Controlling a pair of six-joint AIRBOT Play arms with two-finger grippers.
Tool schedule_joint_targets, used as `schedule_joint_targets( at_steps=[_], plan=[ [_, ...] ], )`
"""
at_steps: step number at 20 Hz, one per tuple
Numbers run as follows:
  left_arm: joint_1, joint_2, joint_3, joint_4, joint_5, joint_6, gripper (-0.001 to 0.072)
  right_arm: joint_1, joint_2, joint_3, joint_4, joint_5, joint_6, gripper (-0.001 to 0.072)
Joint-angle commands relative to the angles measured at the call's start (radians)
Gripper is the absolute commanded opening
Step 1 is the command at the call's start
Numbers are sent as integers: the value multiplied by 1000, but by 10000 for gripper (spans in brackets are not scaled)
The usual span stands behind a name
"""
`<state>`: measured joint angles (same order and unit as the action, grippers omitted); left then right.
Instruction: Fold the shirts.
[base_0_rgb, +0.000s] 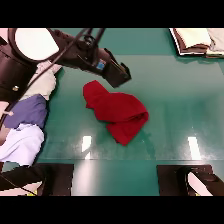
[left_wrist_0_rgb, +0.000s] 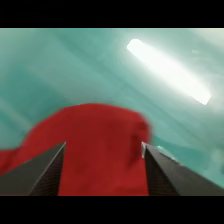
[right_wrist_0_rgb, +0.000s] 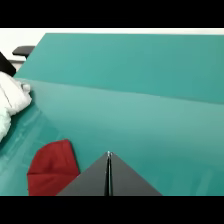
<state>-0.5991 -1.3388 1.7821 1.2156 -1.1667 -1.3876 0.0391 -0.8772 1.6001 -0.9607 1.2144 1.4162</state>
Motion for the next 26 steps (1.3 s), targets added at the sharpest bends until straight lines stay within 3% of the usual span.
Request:
schedule_joint_targets(
  at_steps=[1,4,7,17,18,19,22,23,24,25,26],
  plan=[
    [199,8,-22,34,-42,-69,565,0,1,2,0,28,1,17],
    [390,-4,-146,28,-11,-97,565,0,0,1,0,47,1,17],
    [492,-69,-298,-32,28,-106,565,0,0,1,0,47,1,17],
    [497,-396,-359,-209,179,-71,565,0,31,-209,0,30,1,17],
    [491,-404,-359,-218,192,-71,553,0,30,-242,-1,27,1,17],
    [483,-409,-359,-218,207,-69,479,0,28,-280,0,23,1,18],
    [470,-412,-358,-230,274,-71,473,0,3,-379,-2,29,1,17],
    [470,-412,-350,-230,283,-71,307,0,-6,-409,-2,32,1,18],
    [470,-412,-336,-223,285,-71,88,0,-15,-445,-3,36,1,18],
    [470,-412,-319,-224,284,-71,24,1,-24,-476,-2,41,1,17],
    [470,-412,-299,-223,279,-71,24,9,-34,-510,-3,42,1,17]
  ],
)
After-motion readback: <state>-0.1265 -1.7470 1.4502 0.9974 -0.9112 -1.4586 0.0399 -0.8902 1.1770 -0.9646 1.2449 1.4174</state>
